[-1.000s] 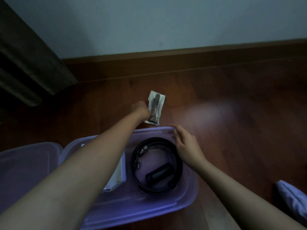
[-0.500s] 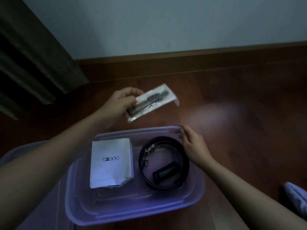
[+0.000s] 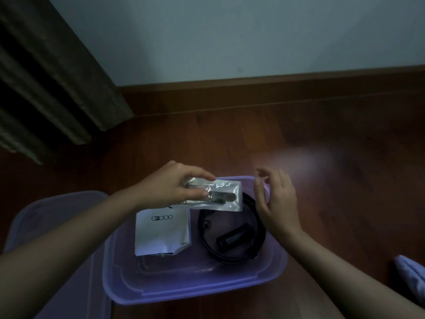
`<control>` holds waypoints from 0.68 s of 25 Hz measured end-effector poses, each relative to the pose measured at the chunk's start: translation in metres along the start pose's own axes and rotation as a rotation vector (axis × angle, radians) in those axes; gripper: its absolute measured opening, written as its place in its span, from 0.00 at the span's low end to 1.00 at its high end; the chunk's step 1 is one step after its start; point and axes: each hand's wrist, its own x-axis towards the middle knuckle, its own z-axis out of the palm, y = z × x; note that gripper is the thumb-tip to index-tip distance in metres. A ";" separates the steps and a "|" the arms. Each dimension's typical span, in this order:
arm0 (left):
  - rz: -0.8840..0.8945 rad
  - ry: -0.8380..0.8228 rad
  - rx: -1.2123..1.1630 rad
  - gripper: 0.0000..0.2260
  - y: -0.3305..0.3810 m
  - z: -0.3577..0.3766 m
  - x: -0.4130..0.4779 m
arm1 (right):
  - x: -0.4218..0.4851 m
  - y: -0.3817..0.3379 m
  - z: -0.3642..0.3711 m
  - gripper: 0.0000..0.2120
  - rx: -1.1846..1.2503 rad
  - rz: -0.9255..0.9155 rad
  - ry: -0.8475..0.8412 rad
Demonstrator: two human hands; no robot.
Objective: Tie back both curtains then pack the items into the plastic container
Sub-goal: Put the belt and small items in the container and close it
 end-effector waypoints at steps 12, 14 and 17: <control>0.272 0.089 0.424 0.25 -0.025 0.043 0.004 | -0.019 -0.025 0.019 0.08 0.660 0.642 -0.131; 0.305 0.126 0.655 0.24 -0.028 0.052 0.008 | -0.014 -0.022 0.021 0.06 0.492 0.598 -0.147; 0.366 0.250 0.937 0.19 -0.030 0.064 0.016 | -0.011 -0.021 0.024 0.07 0.272 0.464 -0.194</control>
